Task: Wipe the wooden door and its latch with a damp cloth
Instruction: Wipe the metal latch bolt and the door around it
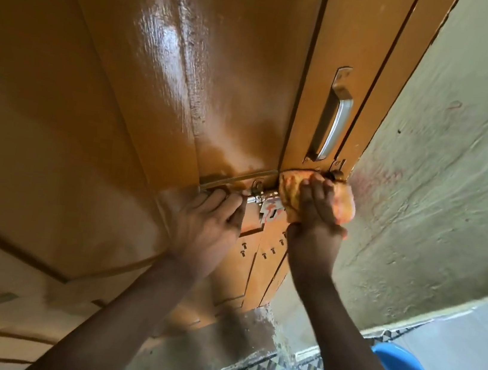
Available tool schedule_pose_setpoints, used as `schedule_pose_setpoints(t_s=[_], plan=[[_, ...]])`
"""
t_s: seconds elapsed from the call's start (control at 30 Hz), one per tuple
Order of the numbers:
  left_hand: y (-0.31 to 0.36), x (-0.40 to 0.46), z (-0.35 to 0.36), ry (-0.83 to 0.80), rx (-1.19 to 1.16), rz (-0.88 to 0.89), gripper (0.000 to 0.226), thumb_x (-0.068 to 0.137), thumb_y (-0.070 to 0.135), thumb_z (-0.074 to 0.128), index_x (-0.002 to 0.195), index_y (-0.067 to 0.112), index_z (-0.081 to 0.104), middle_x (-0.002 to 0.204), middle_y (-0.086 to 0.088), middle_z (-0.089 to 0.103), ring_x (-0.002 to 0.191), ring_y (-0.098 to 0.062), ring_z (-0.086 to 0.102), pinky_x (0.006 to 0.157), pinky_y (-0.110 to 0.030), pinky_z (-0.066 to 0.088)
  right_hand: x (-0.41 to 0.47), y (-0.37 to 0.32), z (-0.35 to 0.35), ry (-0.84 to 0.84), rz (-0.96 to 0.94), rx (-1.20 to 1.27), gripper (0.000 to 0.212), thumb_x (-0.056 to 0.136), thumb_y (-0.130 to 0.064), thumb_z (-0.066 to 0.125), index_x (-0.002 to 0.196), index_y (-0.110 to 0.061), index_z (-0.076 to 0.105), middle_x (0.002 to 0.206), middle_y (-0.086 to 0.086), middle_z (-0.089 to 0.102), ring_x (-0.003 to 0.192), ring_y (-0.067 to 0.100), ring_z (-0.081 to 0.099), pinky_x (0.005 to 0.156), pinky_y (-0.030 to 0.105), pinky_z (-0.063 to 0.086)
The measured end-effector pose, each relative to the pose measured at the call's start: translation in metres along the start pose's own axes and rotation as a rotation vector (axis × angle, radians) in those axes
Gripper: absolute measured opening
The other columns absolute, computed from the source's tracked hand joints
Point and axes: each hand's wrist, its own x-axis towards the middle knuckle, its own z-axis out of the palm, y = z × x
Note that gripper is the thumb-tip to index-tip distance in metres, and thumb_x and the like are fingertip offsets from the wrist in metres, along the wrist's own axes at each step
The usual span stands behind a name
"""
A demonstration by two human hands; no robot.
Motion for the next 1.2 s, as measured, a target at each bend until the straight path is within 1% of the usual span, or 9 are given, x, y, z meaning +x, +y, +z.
schedule_pose_setpoints(t_s=[0.07,0.17,0.27,0.43,0.6,0.7,0.8,1.03,1.2], plan=[[0.001,0.002,-0.001,0.008,-0.006,0.005,0.033,0.102,0.0,0.05,0.103,0.002,0.082,0.095,-0.008,0.072,0.081,-0.027,0.067,0.064,-0.038,0.052,-0.011,-0.019,0.008,-0.006,-0.046,0.046,0.065,0.08,0.002,0.054,0.145,-0.002,0.055,0.153,0.019,0.05,0.147,0.044,0.037,0.097,0.061,0.055],[-0.001,0.002,-0.002,0.015,-0.026,0.011,0.044,0.107,0.004,0.039,0.102,0.002,0.083,0.096,-0.008,0.073,0.082,-0.027,0.066,0.066,-0.037,0.051,-0.021,-0.012,0.002,-0.101,-0.286,0.015,0.066,0.079,0.008,0.063,0.144,-0.001,0.056,0.153,0.018,0.052,0.145,0.043,0.04,0.074,0.043,0.064],[-0.001,0.0,0.0,0.021,-0.014,0.016,0.041,0.106,0.003,0.043,0.1,0.002,0.083,0.095,-0.008,0.072,0.08,-0.027,0.064,0.067,-0.037,0.049,-0.003,0.033,-0.01,-0.072,-0.408,-0.052,0.059,0.084,0.002,0.069,0.142,-0.004,0.059,0.148,0.015,0.057,0.143,0.039,0.047,0.078,0.049,0.065],[0.001,0.0,0.002,0.02,-0.003,-0.02,0.031,0.103,0.001,0.052,0.1,0.001,0.082,0.097,-0.01,0.072,0.08,-0.029,0.064,0.068,-0.041,0.051,-0.015,0.009,0.009,0.034,-0.109,0.103,0.061,0.084,0.003,0.052,0.144,-0.006,0.057,0.154,0.013,0.051,0.149,0.038,0.037,0.095,0.055,0.058],[0.001,-0.001,0.003,-0.033,-0.047,-0.051,0.047,0.107,0.006,0.036,0.1,0.004,0.082,0.1,-0.01,0.072,0.084,-0.033,0.066,0.073,-0.046,0.054,-0.024,0.01,0.006,-0.08,-0.356,0.045,0.061,0.085,0.002,0.053,0.145,-0.005,0.055,0.154,0.016,0.05,0.147,0.04,0.04,0.074,0.037,0.062],[0.0,0.001,0.003,-0.026,-0.019,-0.018,0.044,0.106,0.003,0.039,0.099,0.004,0.083,0.098,-0.01,0.072,0.084,-0.031,0.065,0.074,-0.043,0.052,-0.001,0.04,-0.007,0.034,-0.218,-0.082,0.073,0.072,0.016,0.073,0.14,-0.007,0.061,0.146,0.016,0.059,0.139,0.041,0.05,0.09,0.049,0.059],[0.001,0.002,0.001,-0.028,-0.007,-0.016,0.046,0.106,0.004,0.037,0.1,0.003,0.082,0.098,-0.01,0.073,0.084,-0.031,0.065,0.074,-0.042,0.051,-0.006,0.006,0.005,0.083,0.055,0.078,0.063,0.084,0.006,0.06,0.145,-0.009,0.057,0.155,0.01,0.05,0.149,0.04,0.035,0.113,0.061,0.038],[0.002,0.003,-0.001,-0.038,0.006,-0.017,0.056,0.108,0.009,0.027,0.103,0.002,0.082,0.1,-0.01,0.073,0.086,-0.03,0.066,0.078,-0.042,0.047,0.0,0.015,-0.005,-0.048,-0.206,0.054,0.064,0.076,0.007,0.059,0.138,-0.01,0.062,0.146,0.012,0.061,0.142,0.039,0.048,0.079,0.055,0.064],[0.002,0.005,-0.005,-0.065,0.004,-0.05,0.05,0.104,0.004,0.032,0.103,0.002,0.082,0.1,-0.01,0.073,0.086,-0.03,0.066,0.079,-0.041,0.045,0.006,-0.019,-0.003,-0.026,0.083,0.103,0.054,0.083,-0.011,0.049,0.133,-0.012,0.068,0.143,0.011,0.063,0.143,0.041,0.046,0.101,0.071,0.048]])
